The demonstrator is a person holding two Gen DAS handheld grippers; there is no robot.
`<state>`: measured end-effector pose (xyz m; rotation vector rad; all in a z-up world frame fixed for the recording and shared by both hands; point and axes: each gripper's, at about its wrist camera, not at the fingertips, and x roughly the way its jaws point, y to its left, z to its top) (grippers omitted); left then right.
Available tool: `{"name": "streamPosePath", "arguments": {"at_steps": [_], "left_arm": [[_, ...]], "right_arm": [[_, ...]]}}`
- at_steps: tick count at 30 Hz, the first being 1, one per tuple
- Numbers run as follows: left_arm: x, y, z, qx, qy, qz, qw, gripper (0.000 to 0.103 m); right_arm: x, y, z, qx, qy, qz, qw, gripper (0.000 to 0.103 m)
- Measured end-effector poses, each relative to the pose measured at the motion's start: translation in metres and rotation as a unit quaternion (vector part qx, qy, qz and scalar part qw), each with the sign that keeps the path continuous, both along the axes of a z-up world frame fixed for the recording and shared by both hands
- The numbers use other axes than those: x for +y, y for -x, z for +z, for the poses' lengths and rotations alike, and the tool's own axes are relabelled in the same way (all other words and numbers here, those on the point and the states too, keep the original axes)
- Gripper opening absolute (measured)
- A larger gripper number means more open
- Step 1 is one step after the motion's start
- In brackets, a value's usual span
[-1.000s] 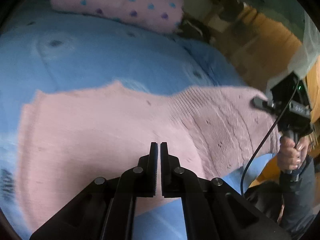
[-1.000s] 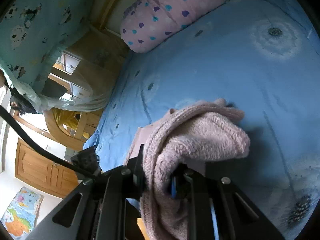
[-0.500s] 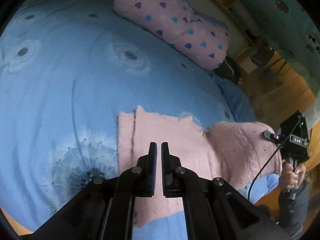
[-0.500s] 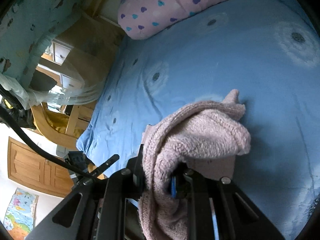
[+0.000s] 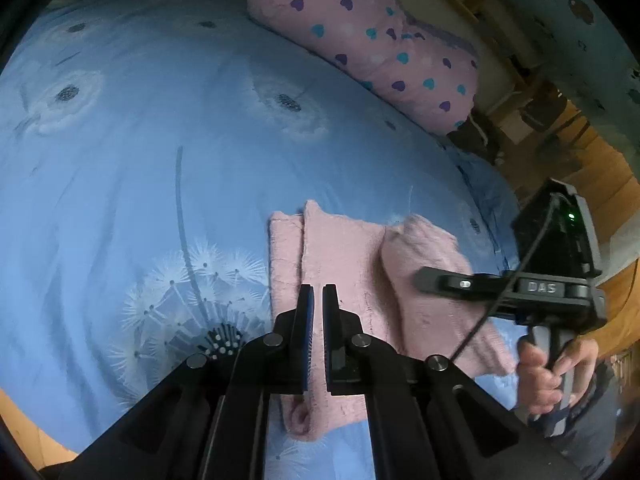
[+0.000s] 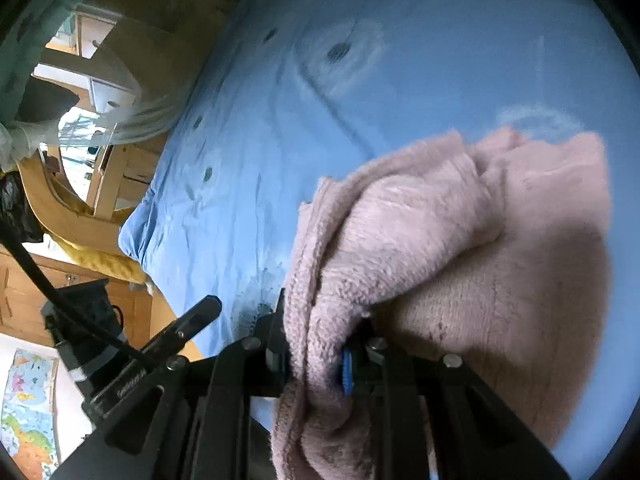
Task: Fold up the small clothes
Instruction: 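Grasp the folded cardigan with the right gripper and lift it, then fold the lifted cardigan over onto itself and open the right gripper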
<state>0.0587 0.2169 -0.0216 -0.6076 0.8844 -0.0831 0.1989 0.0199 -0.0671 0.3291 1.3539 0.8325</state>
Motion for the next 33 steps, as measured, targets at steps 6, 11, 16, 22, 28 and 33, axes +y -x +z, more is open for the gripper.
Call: {"name": "streamPosePath", "arguments": {"at_steps": [6, 11, 16, 22, 28, 33], "left_arm": [[-0.003, 0.001, 0.000, 0.004, -0.002, -0.005, 1.0000, 0.000], [-0.005, 0.000, -0.003, 0.012, -0.012, -0.005, 0.9998, 0.000], [-0.001, 0.001, -0.007, 0.020, -0.005, 0.001, 0.9998, 0.000], [0.001, 0.012, -0.014, 0.021, 0.041, -0.007, 0.9989, 0.021], [-0.008, 0.026, -0.028, 0.028, 0.099, -0.024, 0.9944, 0.035], [-0.031, 0.035, -0.039, 0.041, 0.096, -0.036, 0.9939, 0.041]], "right_arm": [[0.035, -0.002, -0.022, 0.008, 0.009, 0.005, 1.000, 0.026], [0.043, -0.005, -0.037, 0.041, -0.045, -0.006, 0.998, 0.042], [0.030, -0.002, -0.021, 0.022, -0.058, 0.006, 0.998, 0.042], [-0.034, 0.029, 0.012, -0.116, -0.001, 0.030, 0.993, 0.043], [-0.133, 0.070, 0.017, -0.231, 0.029, -0.019, 0.972, 0.044], [-0.181, 0.118, 0.002, -0.292, 0.079, -0.063, 0.951, 0.044]]}}
